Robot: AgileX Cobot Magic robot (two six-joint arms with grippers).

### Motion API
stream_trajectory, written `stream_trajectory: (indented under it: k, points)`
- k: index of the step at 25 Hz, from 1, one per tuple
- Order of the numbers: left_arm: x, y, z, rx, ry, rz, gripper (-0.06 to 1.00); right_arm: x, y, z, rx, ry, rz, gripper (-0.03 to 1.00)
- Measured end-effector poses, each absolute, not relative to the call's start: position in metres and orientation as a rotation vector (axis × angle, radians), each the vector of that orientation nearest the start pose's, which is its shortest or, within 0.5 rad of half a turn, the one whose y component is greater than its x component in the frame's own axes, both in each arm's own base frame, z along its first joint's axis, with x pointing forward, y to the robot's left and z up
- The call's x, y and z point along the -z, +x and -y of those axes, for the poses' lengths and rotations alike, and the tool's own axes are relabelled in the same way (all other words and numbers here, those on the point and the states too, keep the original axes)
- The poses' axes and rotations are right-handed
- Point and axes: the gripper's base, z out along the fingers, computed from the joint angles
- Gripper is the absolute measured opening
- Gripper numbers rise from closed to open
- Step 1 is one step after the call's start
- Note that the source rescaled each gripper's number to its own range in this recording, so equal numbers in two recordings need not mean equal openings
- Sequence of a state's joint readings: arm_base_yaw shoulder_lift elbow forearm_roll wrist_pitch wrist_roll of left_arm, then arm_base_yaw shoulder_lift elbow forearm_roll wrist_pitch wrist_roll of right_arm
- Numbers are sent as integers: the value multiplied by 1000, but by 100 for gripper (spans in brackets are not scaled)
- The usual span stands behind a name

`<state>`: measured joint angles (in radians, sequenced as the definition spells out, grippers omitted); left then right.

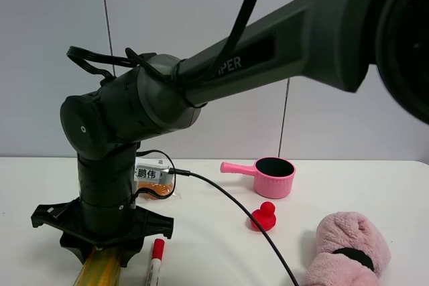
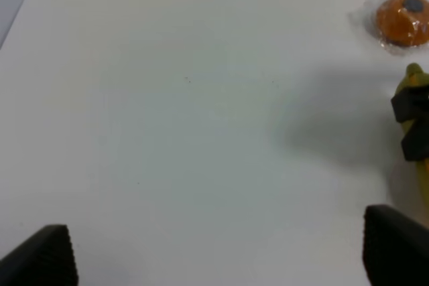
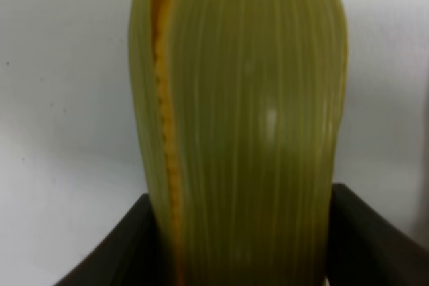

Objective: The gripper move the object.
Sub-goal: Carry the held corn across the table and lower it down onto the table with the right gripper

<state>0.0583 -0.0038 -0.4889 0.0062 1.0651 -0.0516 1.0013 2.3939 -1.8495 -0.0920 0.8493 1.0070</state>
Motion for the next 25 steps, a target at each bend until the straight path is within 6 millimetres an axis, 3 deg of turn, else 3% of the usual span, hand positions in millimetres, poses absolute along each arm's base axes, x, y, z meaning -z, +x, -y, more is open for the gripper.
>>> stream_trajectory:
  k: [8,25]
  points:
    - [-274,-4,0,-12,-113,-2053,100,-108,270,-410,-240,-177,-2920,0]
    - [-274,-4,0,-12,-113,-2053,100,-108,269,-411,-272,-159,-2929,1]
